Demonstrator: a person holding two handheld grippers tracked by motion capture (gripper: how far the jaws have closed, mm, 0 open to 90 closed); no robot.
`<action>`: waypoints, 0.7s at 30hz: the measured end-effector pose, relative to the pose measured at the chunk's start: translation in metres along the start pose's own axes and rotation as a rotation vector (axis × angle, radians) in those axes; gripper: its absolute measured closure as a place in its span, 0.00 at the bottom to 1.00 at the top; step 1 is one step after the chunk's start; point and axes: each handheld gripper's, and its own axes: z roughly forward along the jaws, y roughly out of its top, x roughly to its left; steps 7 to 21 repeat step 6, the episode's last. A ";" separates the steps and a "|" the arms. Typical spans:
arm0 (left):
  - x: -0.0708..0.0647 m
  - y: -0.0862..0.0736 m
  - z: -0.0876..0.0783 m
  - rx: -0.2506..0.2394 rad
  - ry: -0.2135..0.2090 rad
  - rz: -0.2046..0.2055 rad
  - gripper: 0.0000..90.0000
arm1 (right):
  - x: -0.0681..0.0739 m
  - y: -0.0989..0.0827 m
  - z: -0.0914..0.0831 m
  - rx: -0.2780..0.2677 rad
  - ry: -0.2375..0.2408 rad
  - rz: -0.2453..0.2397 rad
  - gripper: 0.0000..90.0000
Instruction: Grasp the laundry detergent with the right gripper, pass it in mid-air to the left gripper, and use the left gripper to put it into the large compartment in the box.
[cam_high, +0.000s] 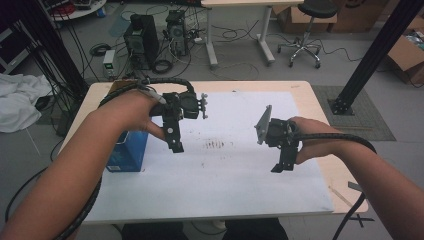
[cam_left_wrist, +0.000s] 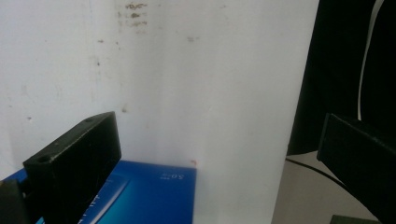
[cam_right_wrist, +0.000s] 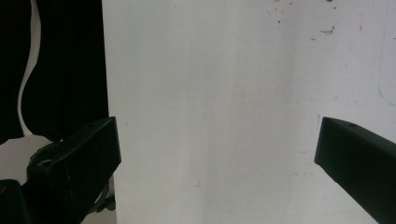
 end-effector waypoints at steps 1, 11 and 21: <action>0.000 0.000 0.000 0.000 -0.002 0.003 0.00 | 0.000 0.000 0.000 0.000 0.000 0.000 0.00; 0.000 0.003 0.000 -0.002 -0.015 0.008 0.00 | 0.000 0.000 0.000 -0.004 -0.002 0.002 0.00; 0.000 0.003 0.000 -0.002 -0.015 0.008 0.00 | 0.000 0.000 0.000 -0.004 -0.002 0.002 0.00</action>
